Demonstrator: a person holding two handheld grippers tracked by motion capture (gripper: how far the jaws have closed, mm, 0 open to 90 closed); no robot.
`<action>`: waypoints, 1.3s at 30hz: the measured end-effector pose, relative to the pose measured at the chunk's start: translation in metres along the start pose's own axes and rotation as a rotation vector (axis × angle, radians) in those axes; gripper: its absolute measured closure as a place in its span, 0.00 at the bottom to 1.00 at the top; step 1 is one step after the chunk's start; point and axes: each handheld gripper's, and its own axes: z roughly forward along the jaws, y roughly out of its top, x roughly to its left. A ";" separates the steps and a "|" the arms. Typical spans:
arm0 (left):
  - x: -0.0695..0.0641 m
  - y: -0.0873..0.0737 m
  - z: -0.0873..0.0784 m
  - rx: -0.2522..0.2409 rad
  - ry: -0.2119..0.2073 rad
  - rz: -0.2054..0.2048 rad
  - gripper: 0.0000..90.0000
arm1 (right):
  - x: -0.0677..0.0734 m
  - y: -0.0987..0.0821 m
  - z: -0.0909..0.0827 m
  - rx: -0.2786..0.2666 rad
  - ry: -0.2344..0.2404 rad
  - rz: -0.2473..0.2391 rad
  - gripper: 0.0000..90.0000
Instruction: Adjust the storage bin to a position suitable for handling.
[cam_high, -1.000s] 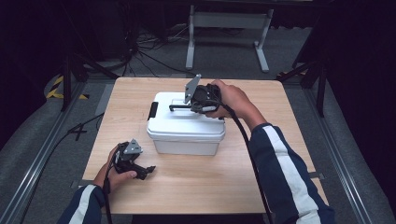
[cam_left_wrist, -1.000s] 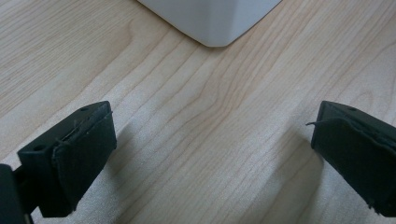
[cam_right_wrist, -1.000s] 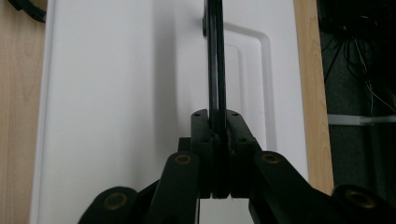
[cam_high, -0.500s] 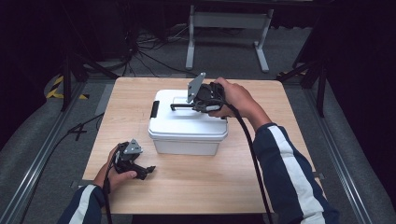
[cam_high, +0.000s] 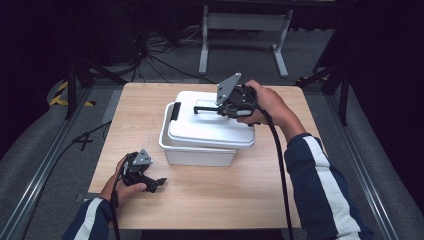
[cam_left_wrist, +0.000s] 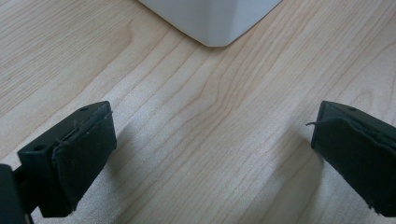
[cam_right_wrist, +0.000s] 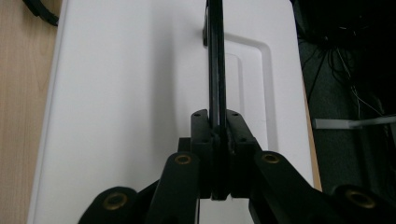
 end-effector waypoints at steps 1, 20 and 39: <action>0.000 0.000 0.000 0.000 0.000 0.000 0.01 | 0.000 -0.003 -0.002 -0.001 -0.005 0.007 0.94; 0.000 0.000 0.001 -0.006 0.003 0.000 0.01 | 0.001 -0.071 -0.043 -0.010 -0.073 0.106 0.94; 0.000 0.000 0.000 -0.004 0.004 0.001 0.01 | 0.004 -0.138 -0.078 -0.023 -0.128 0.200 0.94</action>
